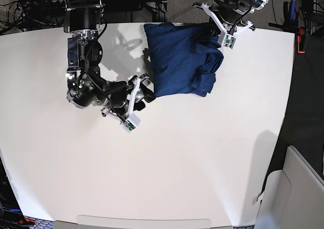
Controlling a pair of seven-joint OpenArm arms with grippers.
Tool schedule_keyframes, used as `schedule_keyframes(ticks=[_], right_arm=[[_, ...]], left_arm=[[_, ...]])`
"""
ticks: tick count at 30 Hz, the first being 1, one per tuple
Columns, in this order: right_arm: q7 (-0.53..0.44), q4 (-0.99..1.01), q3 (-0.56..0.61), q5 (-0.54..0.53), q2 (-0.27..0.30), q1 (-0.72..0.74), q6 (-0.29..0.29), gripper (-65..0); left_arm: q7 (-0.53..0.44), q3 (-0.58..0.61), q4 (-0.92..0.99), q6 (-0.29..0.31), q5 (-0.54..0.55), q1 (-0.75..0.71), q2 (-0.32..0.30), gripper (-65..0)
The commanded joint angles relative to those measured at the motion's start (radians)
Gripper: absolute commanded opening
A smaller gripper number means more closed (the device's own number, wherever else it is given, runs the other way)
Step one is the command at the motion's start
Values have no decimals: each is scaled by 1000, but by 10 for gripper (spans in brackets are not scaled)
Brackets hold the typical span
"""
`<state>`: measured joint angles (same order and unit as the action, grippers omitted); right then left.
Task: Fold the T-shirt properly
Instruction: 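Grasp the bundle with both grippers and lift it, shifting it sideways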
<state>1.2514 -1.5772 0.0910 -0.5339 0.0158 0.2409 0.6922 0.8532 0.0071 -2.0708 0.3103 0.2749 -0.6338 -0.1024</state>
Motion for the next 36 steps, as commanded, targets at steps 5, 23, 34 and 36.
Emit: schedule_keyframes(ticks=[5, 23, 34, 36], right_arm=[[-22, -19, 112, -22, -50, 59, 6, -396], [-16, -10, 264, -21, -67, 73, 6, -396], [-22, 88, 269, -16, -73, 111, 6, -396], [-22, 90, 270, -16, -84, 117, 6, -396]], left_arm=[[2, -11, -4, 2, 4, 67, 5, -646], [10, 57, 160, 3, 1, 337, -27, -646], [7, -106, 29, 3, 1, 154, -32, -647], [7, -117, 16, 3, 2, 137, -27, -647]])
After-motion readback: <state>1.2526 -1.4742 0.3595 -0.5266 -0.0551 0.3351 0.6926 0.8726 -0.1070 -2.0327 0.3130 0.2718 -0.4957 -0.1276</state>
